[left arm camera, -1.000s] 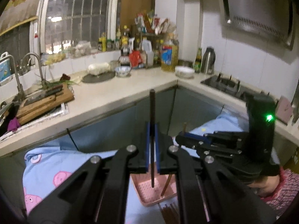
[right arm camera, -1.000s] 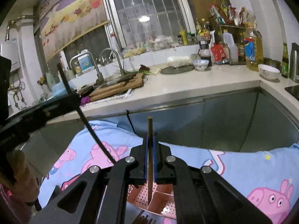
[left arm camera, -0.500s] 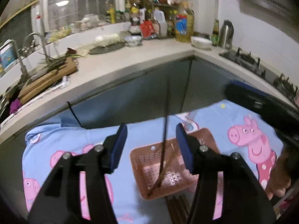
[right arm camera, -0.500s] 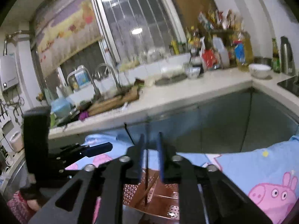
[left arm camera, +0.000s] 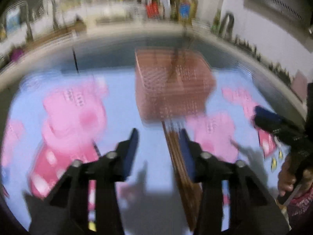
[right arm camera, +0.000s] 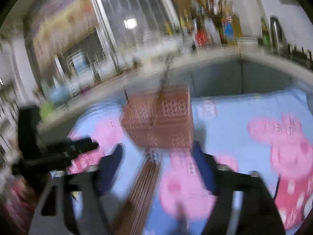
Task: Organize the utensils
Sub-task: 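Move both open tools back down to the remaining chopsticks, then grasp one chopstick with the right tool while the left tool grasps another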
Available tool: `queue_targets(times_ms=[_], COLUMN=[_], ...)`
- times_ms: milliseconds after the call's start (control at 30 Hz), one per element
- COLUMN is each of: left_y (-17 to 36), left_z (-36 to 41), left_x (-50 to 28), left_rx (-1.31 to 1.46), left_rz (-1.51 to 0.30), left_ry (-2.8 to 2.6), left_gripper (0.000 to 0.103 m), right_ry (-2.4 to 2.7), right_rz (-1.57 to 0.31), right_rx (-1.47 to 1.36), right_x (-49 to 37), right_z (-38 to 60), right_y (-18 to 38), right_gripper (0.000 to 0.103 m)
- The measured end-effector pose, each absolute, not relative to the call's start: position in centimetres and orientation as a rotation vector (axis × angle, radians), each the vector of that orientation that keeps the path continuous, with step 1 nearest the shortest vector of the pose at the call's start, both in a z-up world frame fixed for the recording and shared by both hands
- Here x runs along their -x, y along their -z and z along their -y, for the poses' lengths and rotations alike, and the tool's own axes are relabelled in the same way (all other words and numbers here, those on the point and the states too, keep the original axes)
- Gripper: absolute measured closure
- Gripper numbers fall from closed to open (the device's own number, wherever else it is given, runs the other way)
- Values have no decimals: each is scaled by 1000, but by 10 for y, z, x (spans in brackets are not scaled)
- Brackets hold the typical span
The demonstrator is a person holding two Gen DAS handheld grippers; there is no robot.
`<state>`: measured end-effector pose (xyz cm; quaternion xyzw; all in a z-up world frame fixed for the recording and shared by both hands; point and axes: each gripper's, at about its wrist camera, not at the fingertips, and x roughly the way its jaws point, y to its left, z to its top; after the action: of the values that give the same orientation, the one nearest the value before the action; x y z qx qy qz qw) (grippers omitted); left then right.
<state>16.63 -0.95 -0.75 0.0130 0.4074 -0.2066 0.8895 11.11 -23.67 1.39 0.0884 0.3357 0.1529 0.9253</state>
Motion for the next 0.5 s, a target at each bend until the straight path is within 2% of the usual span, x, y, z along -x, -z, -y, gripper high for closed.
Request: queue_targets(times_ms=[100,267,500], left_y=[50,86,87], left_z=[16,28,31], left_x=[-148,-126,-121], left_rx=[-13,-42,-78], left_rz=[-959,-1035,-1001], left_ry=[475,499,460], left_gripper=[79,82,83], right_ry=[-338,-322,-237], right_rz=[-873,-947,-889], right_rx=[-185,-65,55], right_x=[-96,-70,-60], right_z=[215,186,181], right_y=[45,81,77], right_gripper=[103,103,103])
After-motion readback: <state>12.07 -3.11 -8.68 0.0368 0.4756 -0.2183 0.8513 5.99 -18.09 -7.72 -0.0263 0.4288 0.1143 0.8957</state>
